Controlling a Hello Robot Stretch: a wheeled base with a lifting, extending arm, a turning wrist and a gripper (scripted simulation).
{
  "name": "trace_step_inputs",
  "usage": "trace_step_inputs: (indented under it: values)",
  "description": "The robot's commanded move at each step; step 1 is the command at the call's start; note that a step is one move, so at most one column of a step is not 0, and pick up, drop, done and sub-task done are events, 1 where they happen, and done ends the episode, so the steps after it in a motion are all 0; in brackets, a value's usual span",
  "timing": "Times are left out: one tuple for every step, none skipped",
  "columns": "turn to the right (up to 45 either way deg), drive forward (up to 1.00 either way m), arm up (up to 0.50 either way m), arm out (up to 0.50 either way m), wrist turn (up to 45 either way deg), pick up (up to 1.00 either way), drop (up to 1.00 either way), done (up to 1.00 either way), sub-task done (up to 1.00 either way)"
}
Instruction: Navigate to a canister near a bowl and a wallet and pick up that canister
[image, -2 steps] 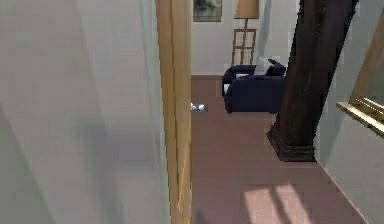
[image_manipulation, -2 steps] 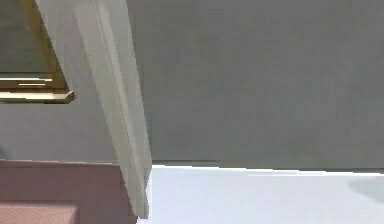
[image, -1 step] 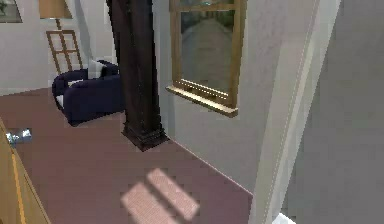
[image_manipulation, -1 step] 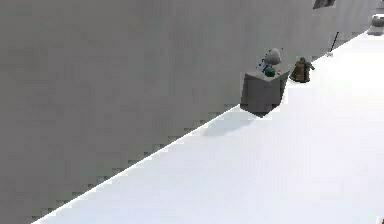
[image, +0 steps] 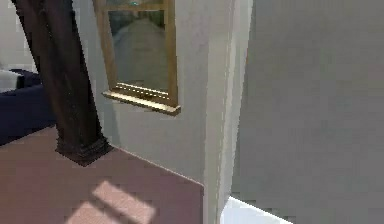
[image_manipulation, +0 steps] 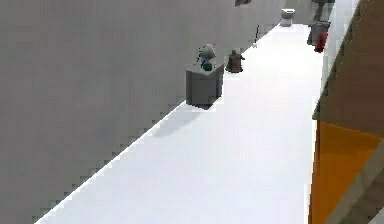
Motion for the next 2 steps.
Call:
trace_step_inputs:
  values:
    - [0.0,0.35,0.00,0.00,0.0,0.00,0.00,0.00,0.00]
    - [-45.0,0.00,0.00,0.00,0.0,0.00,0.00,0.00,0.00]
